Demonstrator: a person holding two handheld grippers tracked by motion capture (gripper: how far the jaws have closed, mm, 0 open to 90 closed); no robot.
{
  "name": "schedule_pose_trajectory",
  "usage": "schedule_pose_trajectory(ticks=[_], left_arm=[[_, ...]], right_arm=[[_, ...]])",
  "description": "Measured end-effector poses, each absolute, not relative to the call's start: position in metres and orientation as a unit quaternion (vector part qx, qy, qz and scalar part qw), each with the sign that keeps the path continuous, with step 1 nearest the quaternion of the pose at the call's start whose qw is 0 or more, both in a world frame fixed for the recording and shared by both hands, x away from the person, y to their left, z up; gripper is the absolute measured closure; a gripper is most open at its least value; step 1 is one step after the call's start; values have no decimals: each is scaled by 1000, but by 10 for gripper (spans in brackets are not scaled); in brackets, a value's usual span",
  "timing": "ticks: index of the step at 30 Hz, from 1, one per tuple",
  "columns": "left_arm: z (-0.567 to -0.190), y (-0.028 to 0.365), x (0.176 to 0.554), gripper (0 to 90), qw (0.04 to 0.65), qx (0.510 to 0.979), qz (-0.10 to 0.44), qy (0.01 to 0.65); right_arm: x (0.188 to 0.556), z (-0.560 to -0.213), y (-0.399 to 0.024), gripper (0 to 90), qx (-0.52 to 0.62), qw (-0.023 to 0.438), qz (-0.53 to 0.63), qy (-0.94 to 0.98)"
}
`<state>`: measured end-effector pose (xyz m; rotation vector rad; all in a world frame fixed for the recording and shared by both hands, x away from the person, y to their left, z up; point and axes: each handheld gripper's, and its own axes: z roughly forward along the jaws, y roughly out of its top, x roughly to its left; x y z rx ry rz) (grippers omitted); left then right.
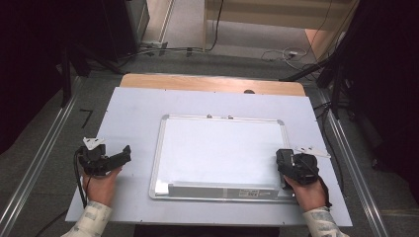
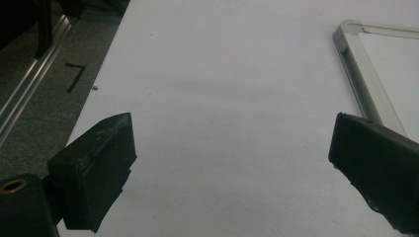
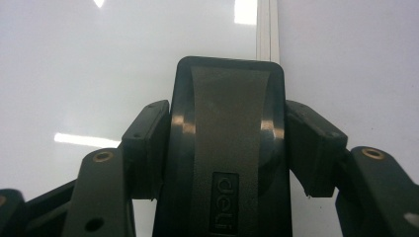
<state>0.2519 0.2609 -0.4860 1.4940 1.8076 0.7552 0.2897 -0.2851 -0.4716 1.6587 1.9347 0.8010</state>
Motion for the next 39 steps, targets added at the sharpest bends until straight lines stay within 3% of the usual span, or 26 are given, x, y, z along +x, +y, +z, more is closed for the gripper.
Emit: schedule_pose_trajectory(ticks=[17, 39], left_arm=[[-486, 261, 251, 47, 333, 572, 289, 692], [-486, 261, 251, 46, 332, 573, 289, 692]], right_arm=[[290, -478, -270, 355, 618, 207, 266, 710], [285, -461, -288, 214, 573, 247, 339, 704]])
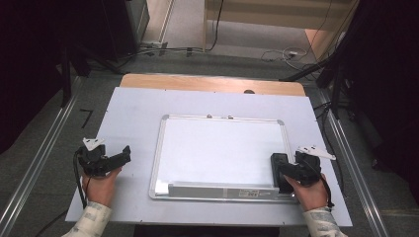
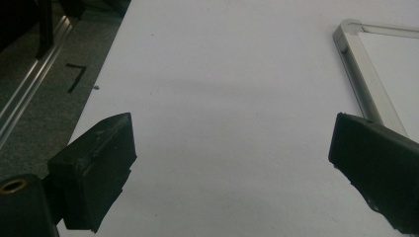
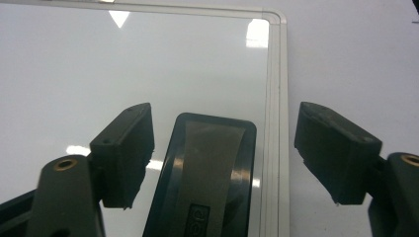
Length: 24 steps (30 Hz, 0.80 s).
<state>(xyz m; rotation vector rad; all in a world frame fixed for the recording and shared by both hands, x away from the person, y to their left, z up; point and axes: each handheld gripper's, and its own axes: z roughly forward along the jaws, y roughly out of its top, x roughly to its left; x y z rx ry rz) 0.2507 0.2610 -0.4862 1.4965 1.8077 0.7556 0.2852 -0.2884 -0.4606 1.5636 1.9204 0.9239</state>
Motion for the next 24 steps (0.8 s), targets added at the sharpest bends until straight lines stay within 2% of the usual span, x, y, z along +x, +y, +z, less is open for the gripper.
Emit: schedule_pose_trajectory(ticks=[24], left_arm=[[-487, 261, 252, 46, 330, 573, 288, 693]], right_arm=[[289, -460, -312, 185, 572, 257, 338, 702]])
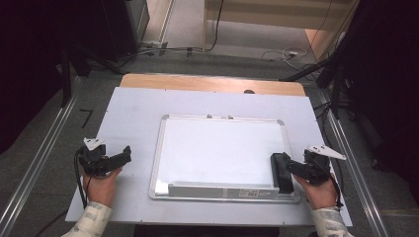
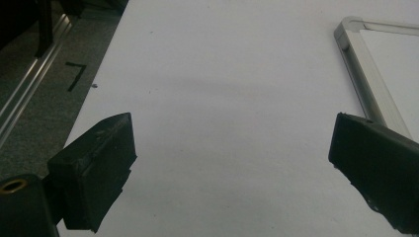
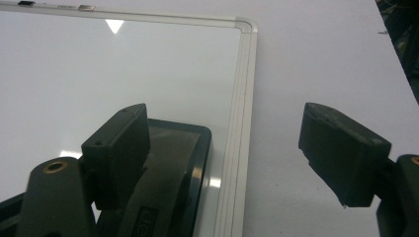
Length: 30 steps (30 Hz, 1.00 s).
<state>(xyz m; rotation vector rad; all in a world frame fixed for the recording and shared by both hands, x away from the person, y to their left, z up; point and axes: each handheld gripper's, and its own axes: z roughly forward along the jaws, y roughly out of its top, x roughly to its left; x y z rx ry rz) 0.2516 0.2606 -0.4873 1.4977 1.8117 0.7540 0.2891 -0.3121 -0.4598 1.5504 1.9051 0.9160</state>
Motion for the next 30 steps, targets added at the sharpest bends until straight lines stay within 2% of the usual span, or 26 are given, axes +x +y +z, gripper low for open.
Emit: schedule_pose_trajectory(ticks=[30], left_arm=[[-487, 261, 251, 46, 332, 573, 289, 692]], right_arm=[[291, -460, -349, 185, 599, 273, 331, 676]])
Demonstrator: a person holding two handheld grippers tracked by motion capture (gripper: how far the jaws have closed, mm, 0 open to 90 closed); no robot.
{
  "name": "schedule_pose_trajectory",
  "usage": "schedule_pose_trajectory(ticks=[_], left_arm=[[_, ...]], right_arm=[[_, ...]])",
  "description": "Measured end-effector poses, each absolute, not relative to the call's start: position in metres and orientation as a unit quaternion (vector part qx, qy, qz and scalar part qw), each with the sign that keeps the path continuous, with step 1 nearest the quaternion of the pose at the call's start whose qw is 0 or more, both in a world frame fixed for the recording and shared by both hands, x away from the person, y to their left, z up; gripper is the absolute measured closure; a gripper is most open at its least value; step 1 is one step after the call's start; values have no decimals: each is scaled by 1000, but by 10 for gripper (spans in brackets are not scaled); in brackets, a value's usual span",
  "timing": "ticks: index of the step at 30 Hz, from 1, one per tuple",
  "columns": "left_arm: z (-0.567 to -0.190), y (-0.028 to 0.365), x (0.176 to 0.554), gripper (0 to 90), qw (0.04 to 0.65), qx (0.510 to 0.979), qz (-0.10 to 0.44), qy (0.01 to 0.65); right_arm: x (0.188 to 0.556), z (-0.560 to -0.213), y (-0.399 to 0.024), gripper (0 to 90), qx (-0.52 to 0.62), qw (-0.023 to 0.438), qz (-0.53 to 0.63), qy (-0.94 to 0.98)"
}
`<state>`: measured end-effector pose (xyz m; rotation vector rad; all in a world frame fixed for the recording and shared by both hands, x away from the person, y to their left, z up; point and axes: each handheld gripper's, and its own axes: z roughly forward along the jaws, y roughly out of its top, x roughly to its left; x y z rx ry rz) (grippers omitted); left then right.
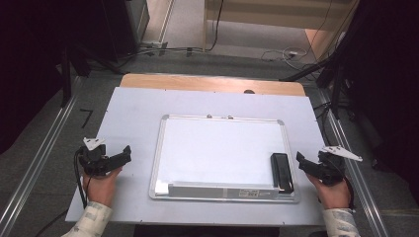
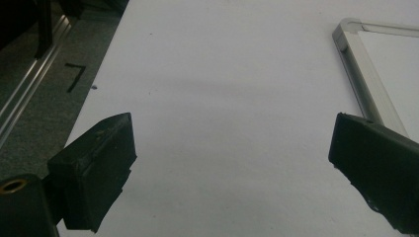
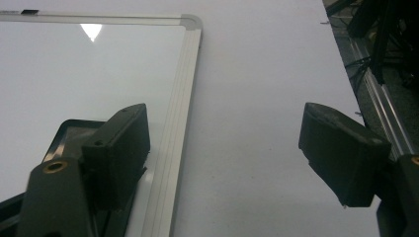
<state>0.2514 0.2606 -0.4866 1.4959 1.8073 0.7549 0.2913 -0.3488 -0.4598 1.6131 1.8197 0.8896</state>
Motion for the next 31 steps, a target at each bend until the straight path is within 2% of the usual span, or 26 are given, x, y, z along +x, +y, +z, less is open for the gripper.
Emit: schedule_pose_trajectory(ticks=[31], left_arm=[[-486, 262, 252, 46, 333, 572, 286, 693]], right_arm=[[293, -462, -366, 185, 622, 279, 318, 660]])
